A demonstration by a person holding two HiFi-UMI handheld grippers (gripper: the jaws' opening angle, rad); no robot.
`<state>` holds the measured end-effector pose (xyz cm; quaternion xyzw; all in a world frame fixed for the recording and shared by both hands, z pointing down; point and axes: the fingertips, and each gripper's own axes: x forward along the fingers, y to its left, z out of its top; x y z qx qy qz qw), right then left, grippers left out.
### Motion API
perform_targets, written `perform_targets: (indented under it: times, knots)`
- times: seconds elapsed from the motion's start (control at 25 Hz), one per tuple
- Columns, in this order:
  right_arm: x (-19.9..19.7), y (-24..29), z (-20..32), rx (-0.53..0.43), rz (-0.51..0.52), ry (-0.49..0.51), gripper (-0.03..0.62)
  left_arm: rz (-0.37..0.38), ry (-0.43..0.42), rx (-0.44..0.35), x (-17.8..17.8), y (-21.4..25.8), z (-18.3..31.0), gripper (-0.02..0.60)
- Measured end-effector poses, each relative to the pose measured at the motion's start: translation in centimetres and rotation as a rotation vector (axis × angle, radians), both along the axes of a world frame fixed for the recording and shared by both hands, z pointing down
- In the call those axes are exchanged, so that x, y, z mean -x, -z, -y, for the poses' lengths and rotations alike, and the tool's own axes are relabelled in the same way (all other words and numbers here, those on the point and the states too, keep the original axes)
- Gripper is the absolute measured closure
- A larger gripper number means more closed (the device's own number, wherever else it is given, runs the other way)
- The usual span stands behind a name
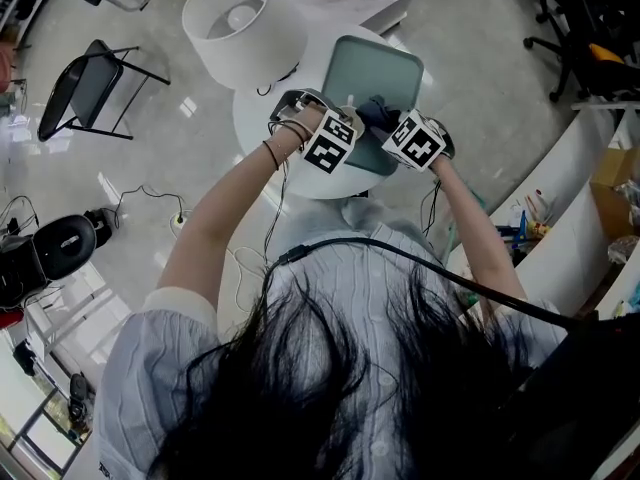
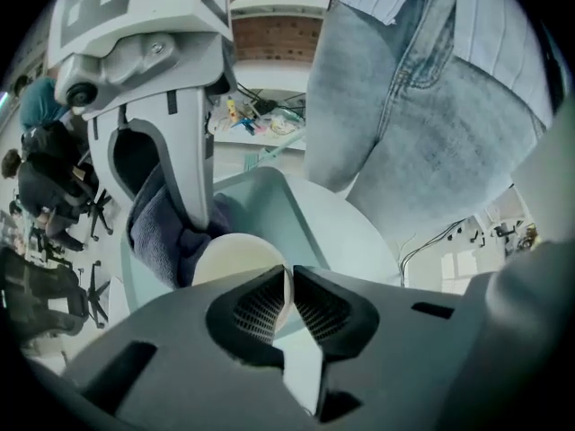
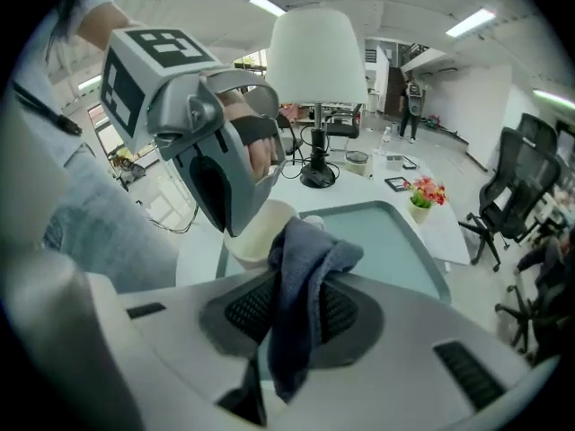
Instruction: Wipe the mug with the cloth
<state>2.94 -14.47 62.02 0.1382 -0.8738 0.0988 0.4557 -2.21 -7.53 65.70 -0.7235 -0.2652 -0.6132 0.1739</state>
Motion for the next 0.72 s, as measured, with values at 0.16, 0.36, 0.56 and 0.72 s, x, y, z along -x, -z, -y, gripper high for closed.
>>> perform_targets:
  times: [0.16, 0.36, 0.56, 0.72]
  knots:
    - [0.0, -0.4, 0.4, 0.014, 0.000, 0.012, 0.507, -0.039, 0.089, -0.041, -0.3, -0.1, 0.4, 0.540]
    - [-0.4, -0.7, 0.3, 0.100, 0.100, -0.123, 0.507, -0.136, 0.486, -0.015, -1.3, 1.3, 0.9, 0.535]
    - [-0.5, -0.8, 0.3, 0.122, 0.129, -0.151, 0.507, -0.322, 0.930, 0.065, -3.4, 4.4, 1.6, 0.526]
    - [-0.5, -0.8, 0.4, 0.121, 0.128, -0.150, 0.507, -0.291, 1.167, 0.032, -4.0, 3.4, 1.8, 0.494]
